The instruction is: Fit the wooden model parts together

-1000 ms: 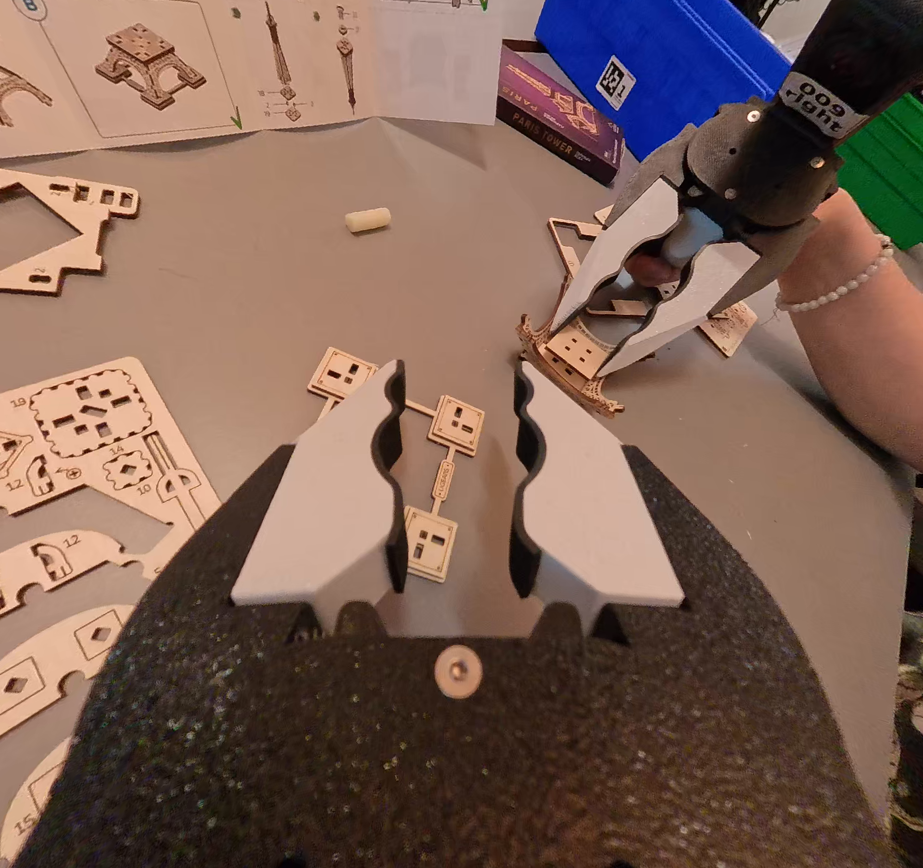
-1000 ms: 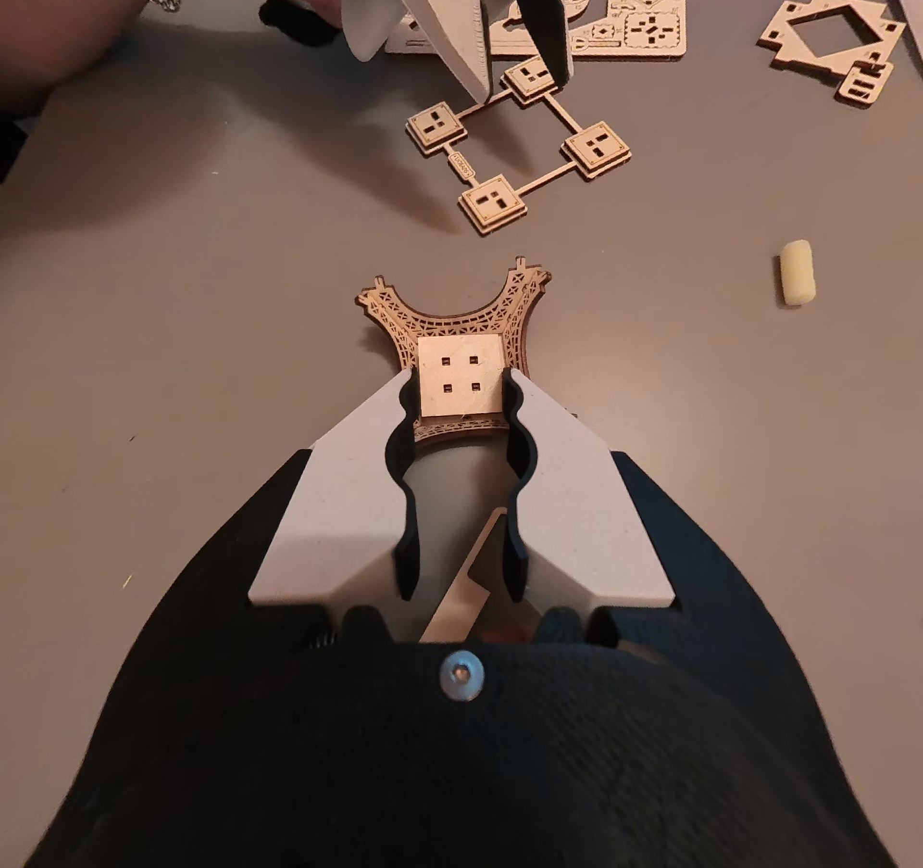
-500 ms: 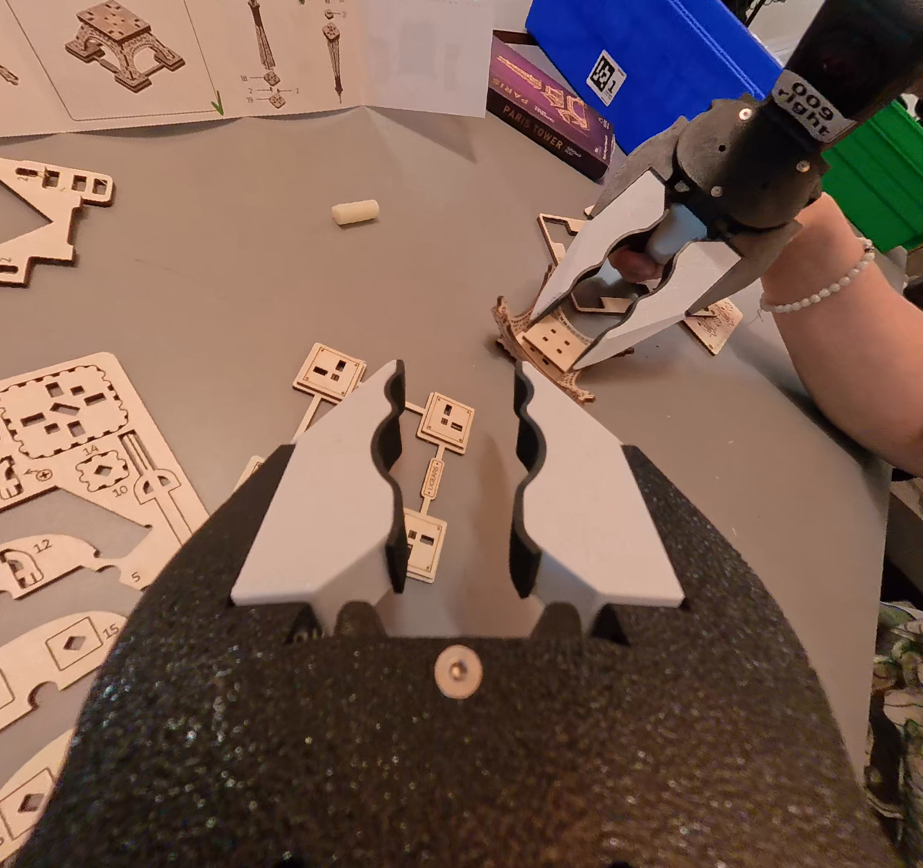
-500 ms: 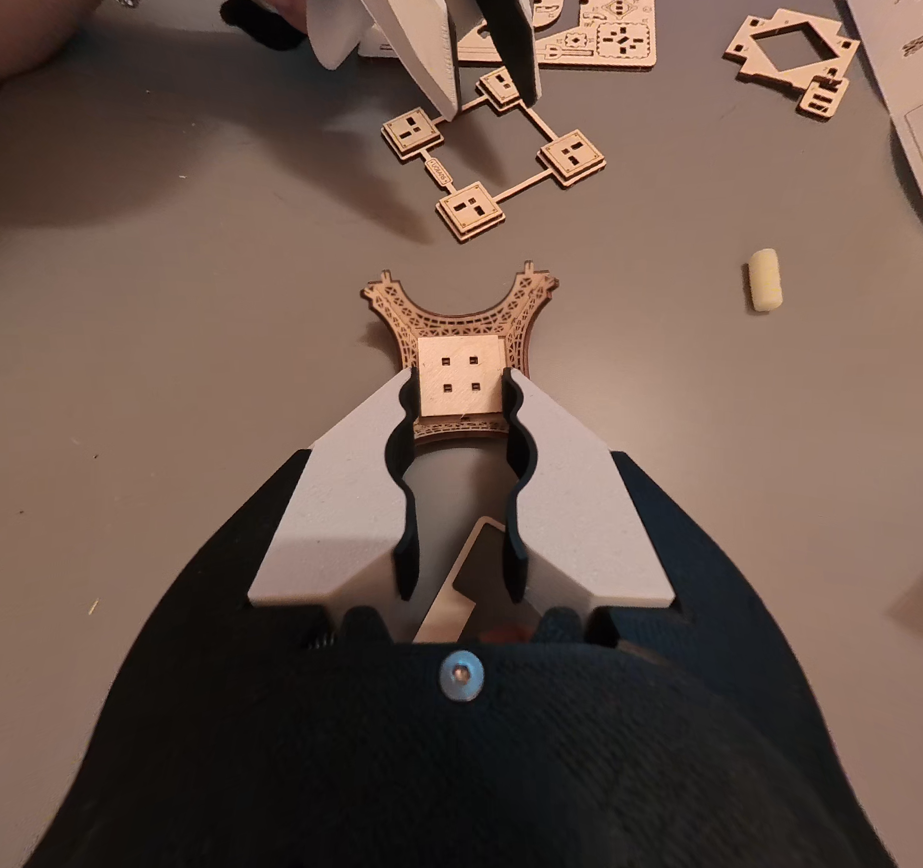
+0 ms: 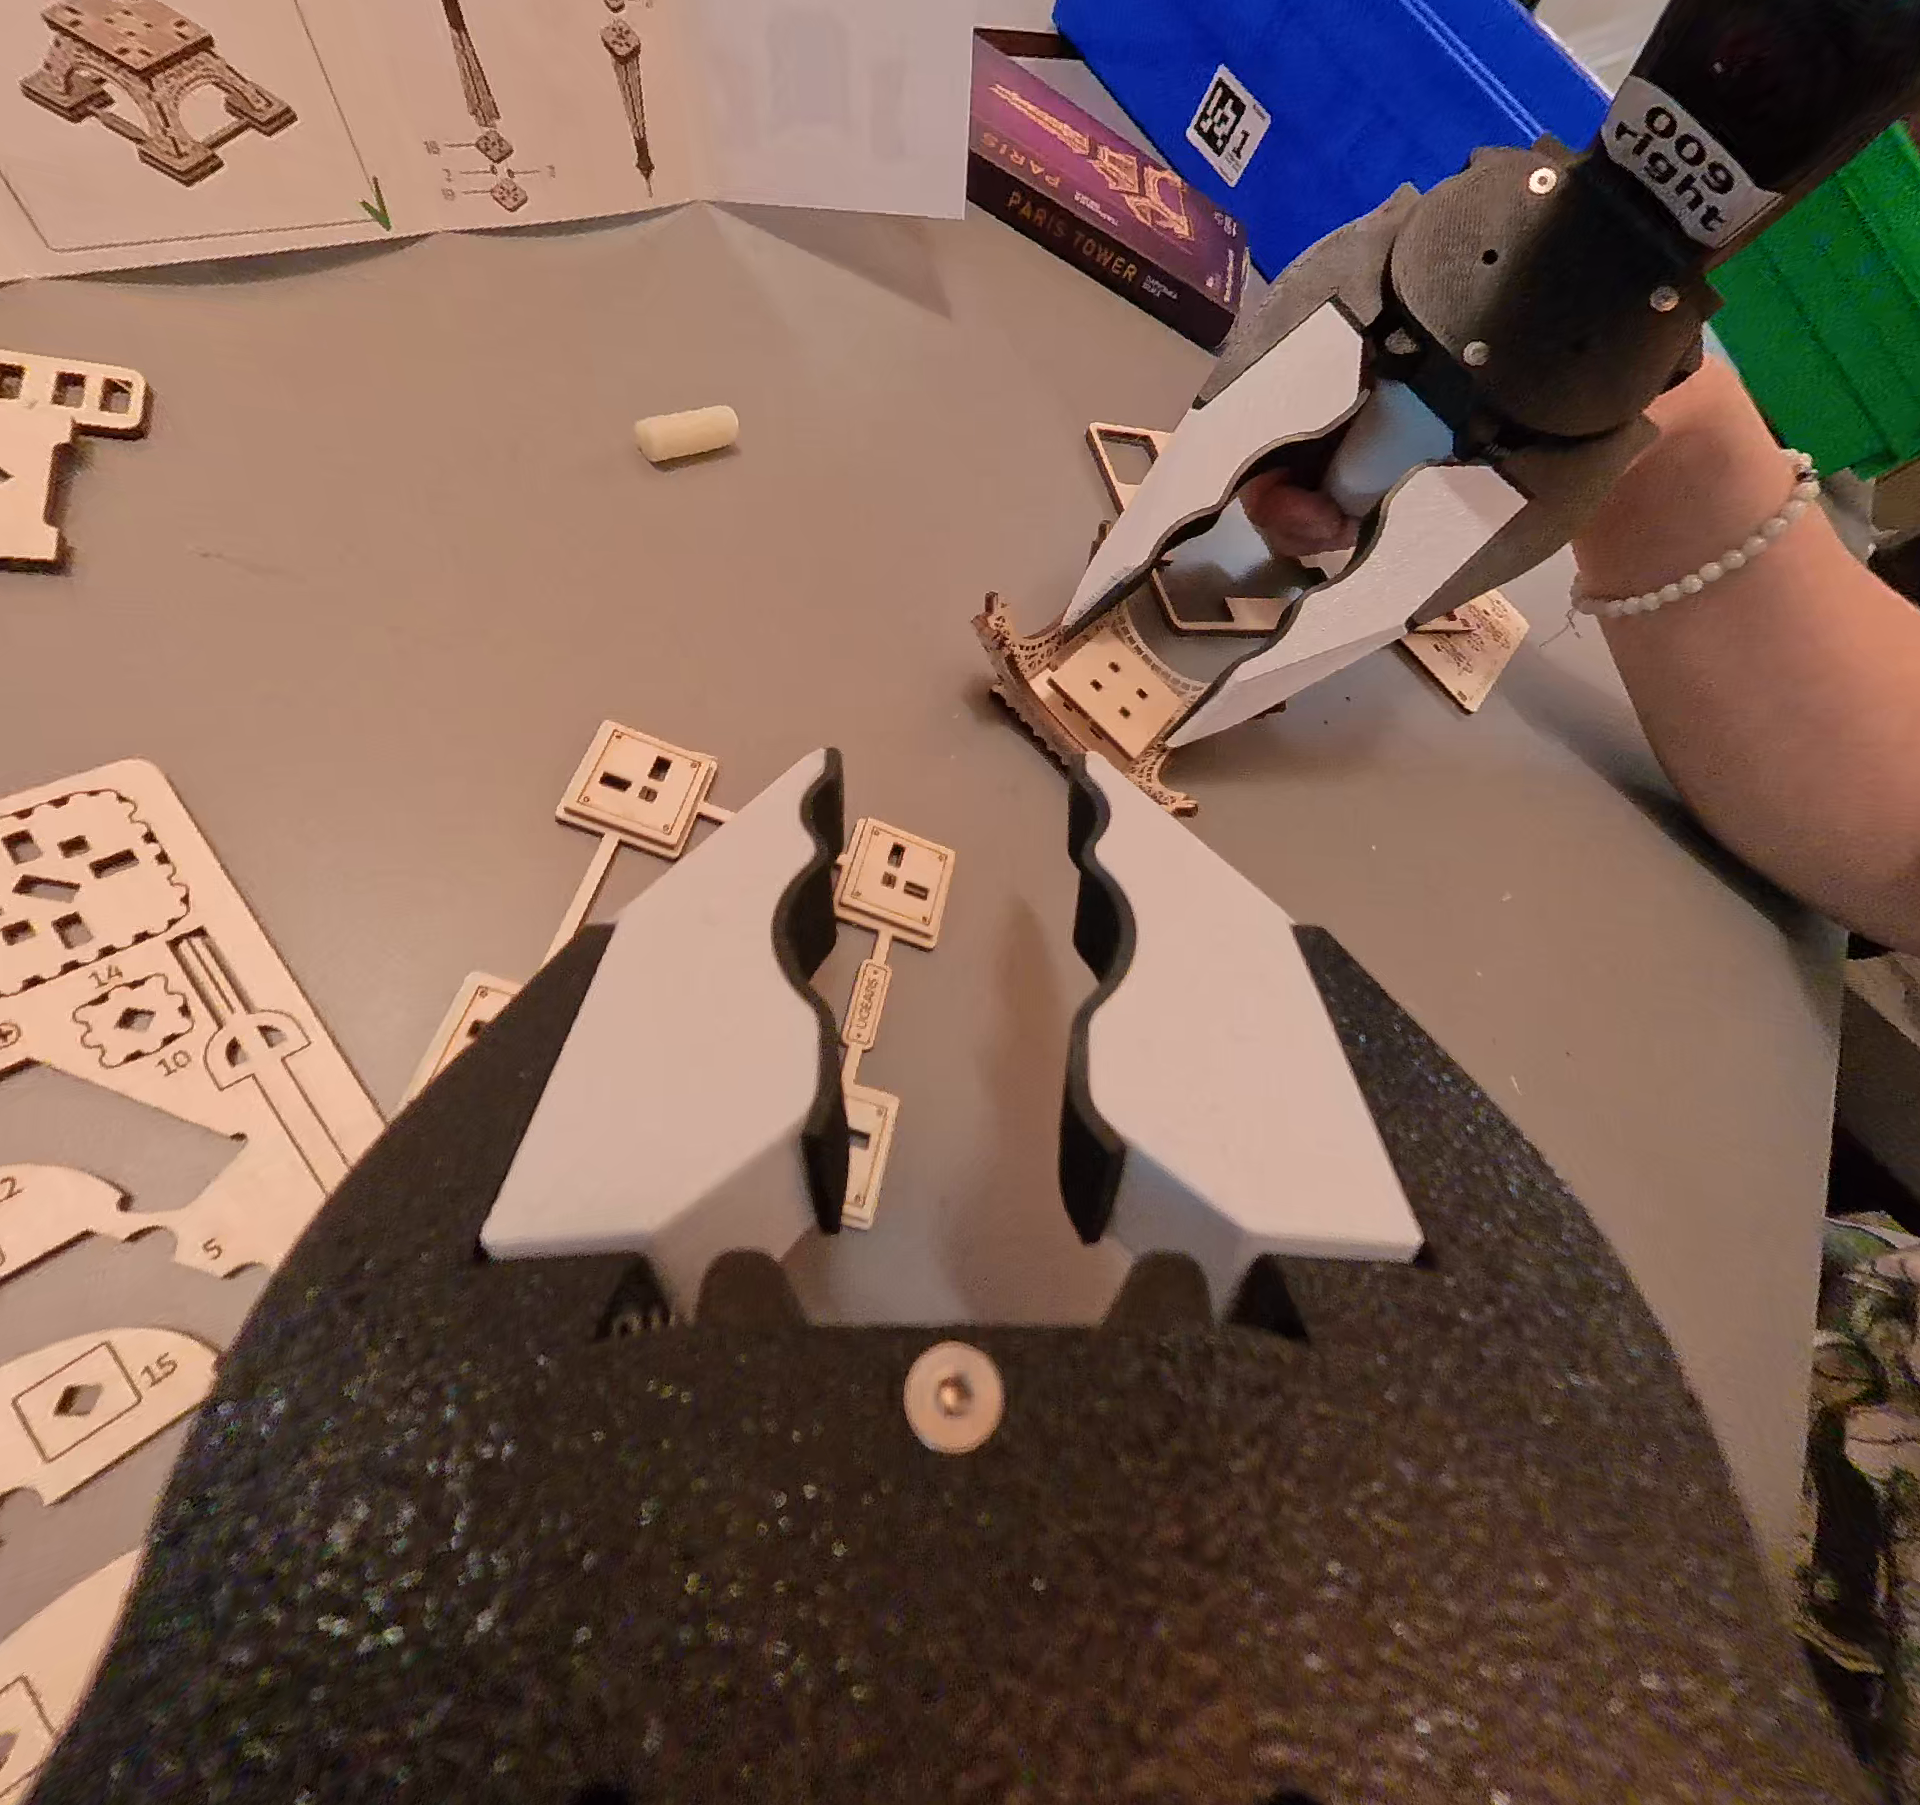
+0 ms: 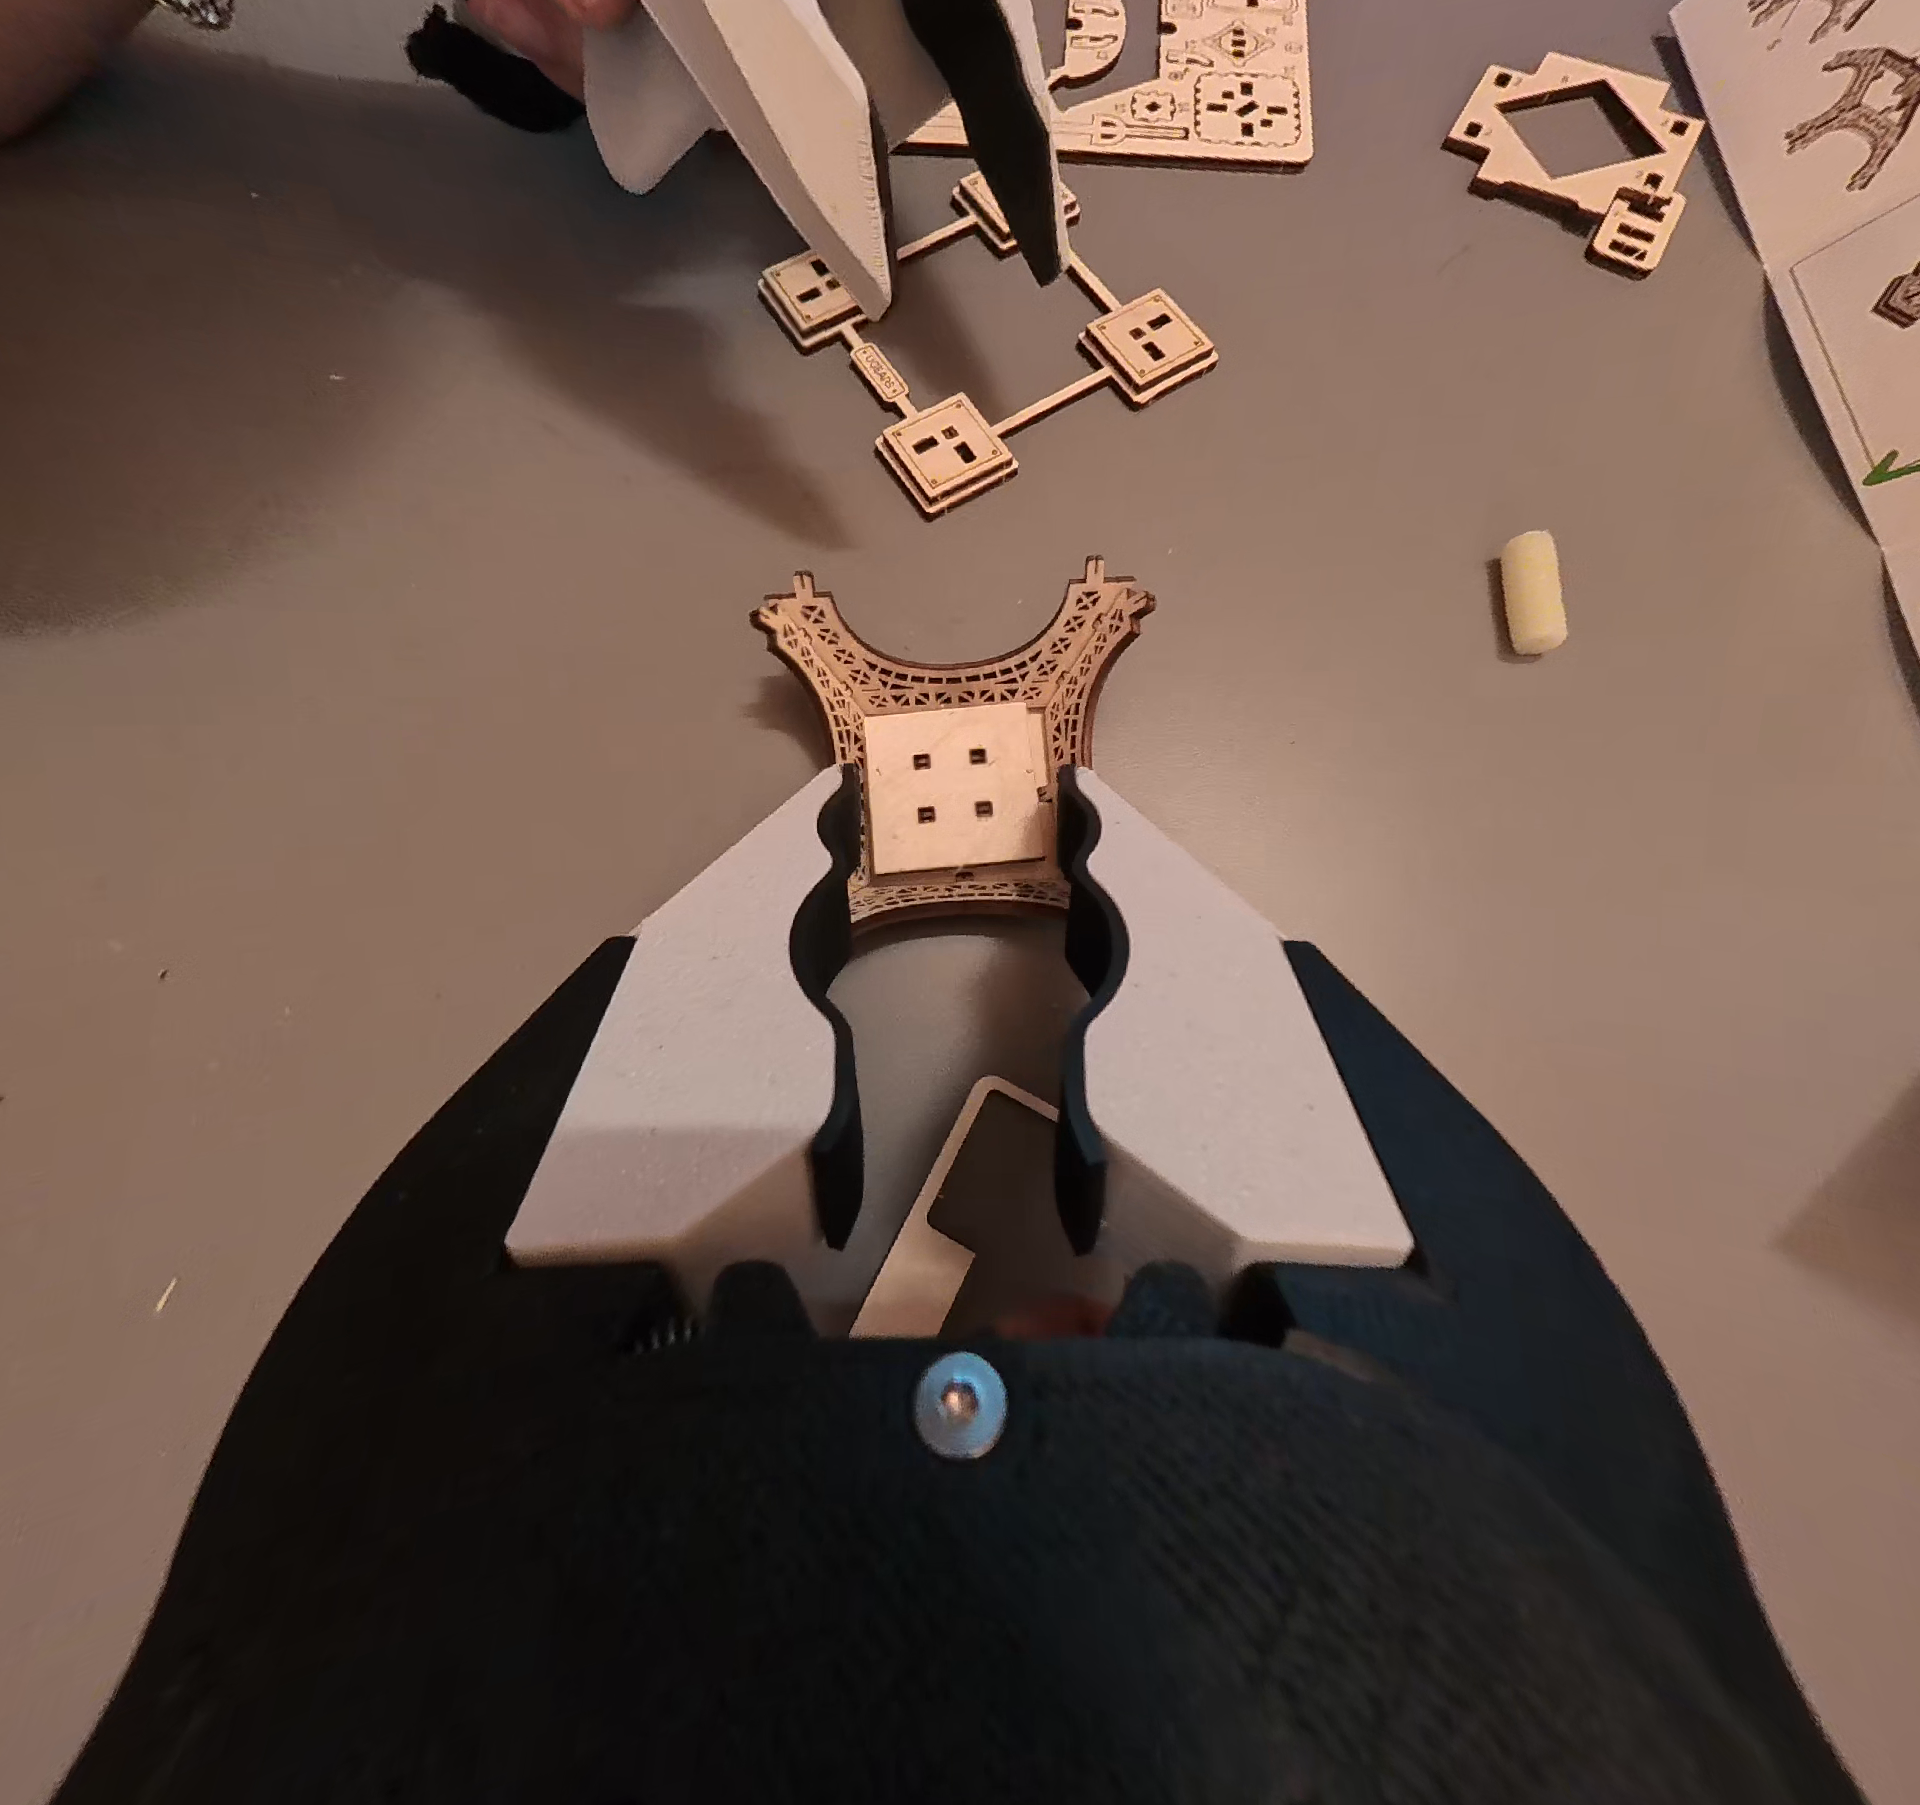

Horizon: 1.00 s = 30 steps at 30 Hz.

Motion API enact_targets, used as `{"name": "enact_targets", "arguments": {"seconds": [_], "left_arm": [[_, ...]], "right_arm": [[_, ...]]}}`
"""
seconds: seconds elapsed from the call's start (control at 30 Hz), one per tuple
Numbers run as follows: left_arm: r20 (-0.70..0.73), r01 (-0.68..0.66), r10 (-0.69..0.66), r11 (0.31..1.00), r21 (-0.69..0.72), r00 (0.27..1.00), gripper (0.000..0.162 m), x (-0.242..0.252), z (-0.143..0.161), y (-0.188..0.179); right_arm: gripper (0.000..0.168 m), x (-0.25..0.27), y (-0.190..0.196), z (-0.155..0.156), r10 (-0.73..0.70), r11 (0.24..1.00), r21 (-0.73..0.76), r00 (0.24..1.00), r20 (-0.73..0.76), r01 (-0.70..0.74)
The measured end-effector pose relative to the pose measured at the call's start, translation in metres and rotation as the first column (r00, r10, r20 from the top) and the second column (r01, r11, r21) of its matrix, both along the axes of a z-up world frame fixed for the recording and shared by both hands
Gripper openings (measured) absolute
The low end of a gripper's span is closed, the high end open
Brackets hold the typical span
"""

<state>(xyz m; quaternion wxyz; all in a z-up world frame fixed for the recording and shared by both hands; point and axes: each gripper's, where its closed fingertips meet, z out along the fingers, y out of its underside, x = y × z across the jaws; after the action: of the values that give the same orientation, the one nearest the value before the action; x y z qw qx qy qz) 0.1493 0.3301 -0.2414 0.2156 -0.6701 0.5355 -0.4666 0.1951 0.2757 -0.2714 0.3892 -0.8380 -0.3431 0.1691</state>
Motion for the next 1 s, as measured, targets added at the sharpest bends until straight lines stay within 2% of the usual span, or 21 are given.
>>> {"name": "enact_targets", "arguments": {"seconds": [0.13,0.2,0.37,0.5,0.57,0.67,0.77,0.83,1.0], "left_arm": [[0.001,0.012,-0.012,1.000,0.012,1.000,0.040,0.001,0.000,-0.003],[0.002,0.016,-0.016,1.000,0.016,1.000,0.041,0.002,0.001,-0.004],[0.059,0.048,-0.052,0.997,0.057,0.997,0.040,0.004,0.012,-0.009],[0.161,0.118,-0.142,0.982,0.146,0.977,0.033,0.008,0.029,-0.024],[0.160,0.178,-0.211,0.964,0.196,0.964,0.032,0.010,0.030,-0.036],[0.033,0.301,-0.326,0.902,0.310,0.945,0.041,0.014,0.022,-0.052],[-0.125,0.420,-0.406,0.809,0.410,0.905,0.039,0.027,0.015,-0.059],[-0.223,0.510,-0.459,0.755,0.411,0.860,0.033,0.036,0.010,-0.065],[-0.441,0.654,-0.491,0.643,0.399,0.752,0.034,0.053,-0.007,-0.066]], "right_arm": [[0.036,0.000,0.000,0.001,0.003,1.000,0.008,1.000,0.012,-0.003],[0.050,0.001,0.001,0.003,-0.003,1.000,0.022,1.000,0.020,0.002],[0.054,0.000,-0.004,0.003,0.012,1.000,0.008,0.999,0.043,-0.013],[0.054,0.016,-0.010,0.032,-0.056,0.995,0.087,0.996,0.066,0.050],[0.053,0.028,-0.016,0.041,-0.122,0.986,0.121,0.991,0.054,0.115],[0.055,0.040,-0.037,0.035,-0.203,0.973,0.128,0.977,0.065,0.193],[0.058,0.050,-0.059,0.031,-0.260,0.956,0.170,0.959,0.114,0.240],[0.057,0.056,-0.071,0.031,-0.311,0.938,0.199,0.943,0.123,0.283],[0.056,0.067,-0.100,0.030,-0.379,0.907,0.266,0.907,0.182,0.326]]}}
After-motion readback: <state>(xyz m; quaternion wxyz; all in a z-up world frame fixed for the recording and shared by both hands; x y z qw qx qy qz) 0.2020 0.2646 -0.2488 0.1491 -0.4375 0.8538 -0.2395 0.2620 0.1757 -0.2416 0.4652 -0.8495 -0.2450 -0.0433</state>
